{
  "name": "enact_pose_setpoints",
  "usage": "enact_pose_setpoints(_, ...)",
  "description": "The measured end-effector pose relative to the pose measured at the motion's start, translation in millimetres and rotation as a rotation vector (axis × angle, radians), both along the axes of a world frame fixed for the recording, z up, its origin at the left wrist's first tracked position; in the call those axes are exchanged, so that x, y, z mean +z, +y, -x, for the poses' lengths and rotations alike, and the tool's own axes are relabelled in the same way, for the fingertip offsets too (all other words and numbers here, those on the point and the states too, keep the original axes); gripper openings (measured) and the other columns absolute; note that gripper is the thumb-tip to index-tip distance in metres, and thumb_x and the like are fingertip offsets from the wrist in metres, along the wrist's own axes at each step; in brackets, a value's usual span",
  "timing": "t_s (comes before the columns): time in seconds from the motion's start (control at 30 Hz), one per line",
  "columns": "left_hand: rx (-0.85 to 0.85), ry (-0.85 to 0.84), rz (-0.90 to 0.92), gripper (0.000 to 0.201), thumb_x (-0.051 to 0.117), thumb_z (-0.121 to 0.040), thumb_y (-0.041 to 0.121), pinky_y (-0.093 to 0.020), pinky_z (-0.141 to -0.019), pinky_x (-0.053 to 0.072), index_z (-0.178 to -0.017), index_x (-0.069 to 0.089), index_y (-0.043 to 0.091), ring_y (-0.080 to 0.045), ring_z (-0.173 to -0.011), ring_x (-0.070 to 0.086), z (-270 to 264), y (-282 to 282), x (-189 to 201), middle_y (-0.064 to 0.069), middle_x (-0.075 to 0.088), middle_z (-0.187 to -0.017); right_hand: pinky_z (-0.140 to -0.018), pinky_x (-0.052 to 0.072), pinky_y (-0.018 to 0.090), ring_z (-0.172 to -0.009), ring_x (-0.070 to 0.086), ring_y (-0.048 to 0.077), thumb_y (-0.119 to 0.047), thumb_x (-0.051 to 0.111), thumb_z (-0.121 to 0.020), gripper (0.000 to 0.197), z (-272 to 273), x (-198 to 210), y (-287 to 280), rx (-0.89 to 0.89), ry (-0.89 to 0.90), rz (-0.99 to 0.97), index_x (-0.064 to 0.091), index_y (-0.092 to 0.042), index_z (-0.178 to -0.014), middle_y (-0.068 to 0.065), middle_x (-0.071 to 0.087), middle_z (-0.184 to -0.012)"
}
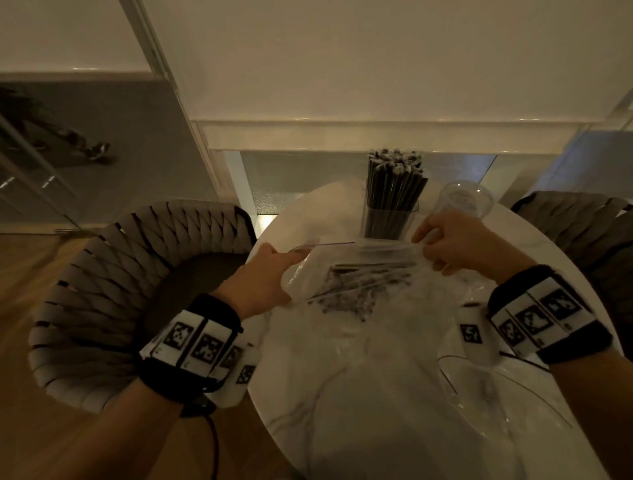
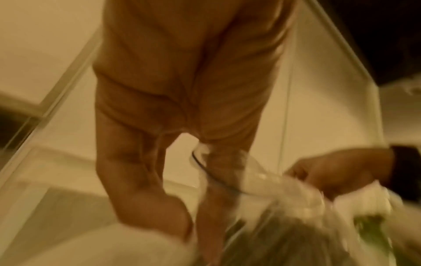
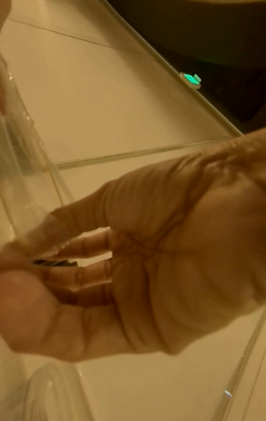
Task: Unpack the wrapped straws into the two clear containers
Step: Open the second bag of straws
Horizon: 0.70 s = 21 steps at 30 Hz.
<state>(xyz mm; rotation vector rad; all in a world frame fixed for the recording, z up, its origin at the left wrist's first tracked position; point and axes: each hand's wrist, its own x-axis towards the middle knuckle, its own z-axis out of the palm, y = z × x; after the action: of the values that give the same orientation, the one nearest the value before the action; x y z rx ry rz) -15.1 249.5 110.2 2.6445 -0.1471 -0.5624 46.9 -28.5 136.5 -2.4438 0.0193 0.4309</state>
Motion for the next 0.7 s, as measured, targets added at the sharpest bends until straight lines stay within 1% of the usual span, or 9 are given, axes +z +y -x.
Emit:
enact_pose_setpoints(0.1, 0.094, 0.278, 0.404, 0.114, 0.081, -0.068, 0.002, -0.037, -0.072, 0.061, -0.146, 0.010, 0.046, -0.022, -0.111, 0.057, -3.9, -2.3, 7.8, 0.001, 0.043, -0.135, -0.048, 0.055, 0.026, -0.060, 0.067, 0.022, -0.003, 0.055, -0.088, 0.022, 0.9, 6.6, 0.1, -0.045, 0.115, -0.069, 0.056, -0.010, -0.109, 0.018, 0.065, -0.097)
enact_pose_setpoints(0.17, 0.202, 0.394, 0.631, 0.121, 0.077, -0.070, -0.004, -0.036, -0.073, 0.061, -0.143, -0.002, 0.051, -0.030, -0.105, 0.065, -5.2, -7.9, 9.4, -0.011, 0.053, -0.130, -0.048, 0.056, 0.027, -0.064, 0.070, 0.025, -0.010, 0.060, -0.088, 0.026, 3.2, 8.6, 5.3, -0.073, 0.183, -0.199, 0.052, -0.014, -0.113, 0.016, 0.063, -0.098)
enact_pose_setpoints(0.27, 0.251, 0.460, 0.772, 0.124, 0.071, -0.073, -0.010, -0.033, -0.068, 0.060, -0.138, -0.010, 0.057, -0.028, -0.095, 0.067, -9.9, -16.8, 0.0, -0.011, 0.056, -0.125, -0.055, 0.058, 0.030, -0.069, 0.070, 0.029, -0.003, 0.064, -0.084, 0.039, 9.0, 2.8, 14.7, 0.083, 0.295, -0.212, 0.050, -0.012, -0.118, 0.016, 0.064, -0.094)
enact_pose_setpoints(0.33, 0.252, 0.331, 0.667, 0.110, 0.070, -0.074, -0.010, -0.026, -0.060, 0.057, -0.142, 0.009, 0.052, -0.019, -0.085, 0.064, -12.3, -11.9, -4.3, -0.008, 0.056, -0.122, -0.052, 0.056, 0.028, -0.060, 0.066, 0.025, 0.005, 0.058, -0.084, 0.038, 8.4, -1.5, 13.5, 0.106, 0.244, -0.126, 0.051, -0.005, -0.120, 0.014, 0.063, -0.081)
enact_pose_setpoints(0.4, 0.302, 0.004, 0.444, 0.070, 0.060, -0.080, -0.007, -0.015, -0.057, 0.051, -0.135, 0.046, 0.034, -0.005, -0.067, 0.058, -15.5, -0.9, -5.8, -0.010, 0.062, -0.119, -0.048, 0.051, 0.025, -0.053, 0.060, 0.020, 0.004, 0.053, -0.086, 0.032, 4.4, -3.7, 6.5, 0.028, 0.176, -0.028, 0.052, -0.002, -0.118, 0.013, 0.061, -0.070)
enact_pose_setpoints(0.47, 0.354, -0.202, 0.266, 0.049, 0.050, -0.085, -0.003, -0.015, -0.068, 0.053, -0.126, 0.060, 0.024, -0.004, -0.065, 0.059, -16.7, 3.9, -7.0, -0.012, 0.064, -0.118, -0.045, 0.047, 0.023, -0.050, 0.057, 0.018, -0.002, 0.052, -0.088, 0.023, 3.0, -3.8, 5.2, 0.006, 0.145, 0.043, 0.056, -0.001, -0.110, 0.011, 0.061, -0.063)
enact_pose_setpoints(0.53, 0.387, -0.136, 0.327, 0.059, 0.053, -0.088, 0.000, -0.031, -0.073, 0.059, -0.139, 0.044, 0.028, -0.020, -0.078, 0.064, -14.6, 0.0, -9.4, -0.012, 0.055, -0.122, -0.043, 0.045, 0.021, -0.047, 0.056, 0.016, -0.009, 0.050, -0.092, 0.019, 2.3, -4.6, 10.6, 0.003, 0.133, 0.009, 0.059, 0.002, -0.104, 0.010, 0.061, -0.059)
enact_pose_setpoints(0.6, 0.456, 0.132, 0.634, 0.092, 0.064, -0.082, -0.004, -0.032, -0.064, 0.061, -0.147, 0.014, 0.038, -0.025, -0.078, 0.064, -9.2, -10.1, -10.5, -0.008, 0.044, -0.119, -0.042, 0.048, 0.022, -0.049, 0.058, 0.016, -0.011, 0.048, -0.093, 0.018, 3.2, -4.1, 19.3, -0.030, 0.161, -0.144, 0.057, 0.001, -0.103, 0.010, 0.062, -0.064)
enact_pose_setpoints(0.7, 0.481, 0.325, 0.931, 0.122, 0.071, -0.071, -0.013, -0.035, -0.070, 0.061, -0.147, -0.010, 0.036, -0.033, -0.098, 0.066, -6.6, -30.1, -15.7, -0.002, 0.042, -0.126, -0.051, 0.056, 0.025, -0.060, 0.064, 0.019, -0.004, 0.059, -0.088, 0.028, 11.0, -2.0, 32.5, -0.031, 0.334, -0.471, 0.051, -0.011, -0.114, 0.015, 0.064, -0.088)
